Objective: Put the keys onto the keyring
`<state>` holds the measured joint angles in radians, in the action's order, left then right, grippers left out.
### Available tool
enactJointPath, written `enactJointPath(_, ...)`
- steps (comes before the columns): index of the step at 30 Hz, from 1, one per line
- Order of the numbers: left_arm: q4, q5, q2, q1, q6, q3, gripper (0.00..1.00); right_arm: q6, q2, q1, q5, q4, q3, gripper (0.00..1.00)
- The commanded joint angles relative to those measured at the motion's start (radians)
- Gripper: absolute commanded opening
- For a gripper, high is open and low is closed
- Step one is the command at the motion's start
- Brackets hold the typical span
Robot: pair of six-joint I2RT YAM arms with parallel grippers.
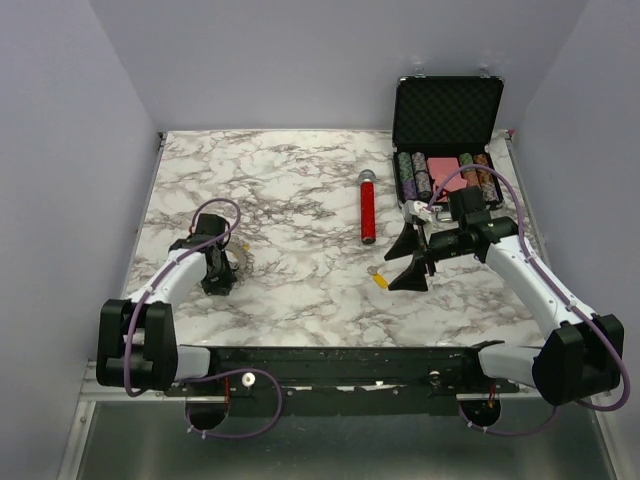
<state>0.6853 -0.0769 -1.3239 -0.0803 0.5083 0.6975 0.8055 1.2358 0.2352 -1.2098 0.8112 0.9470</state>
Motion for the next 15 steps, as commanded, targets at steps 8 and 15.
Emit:
enactJointPath(8,0.045,0.119,0.089,-0.094,0.035,0.040,0.00,0.018,-0.009,-0.002,-0.039,0.020,0.021,0.91)
enactJointPath(15,-0.033,0.213,-0.012,-0.297,0.168,0.091,0.00,0.018,-0.007,-0.002,-0.036,0.016,0.018,0.92)
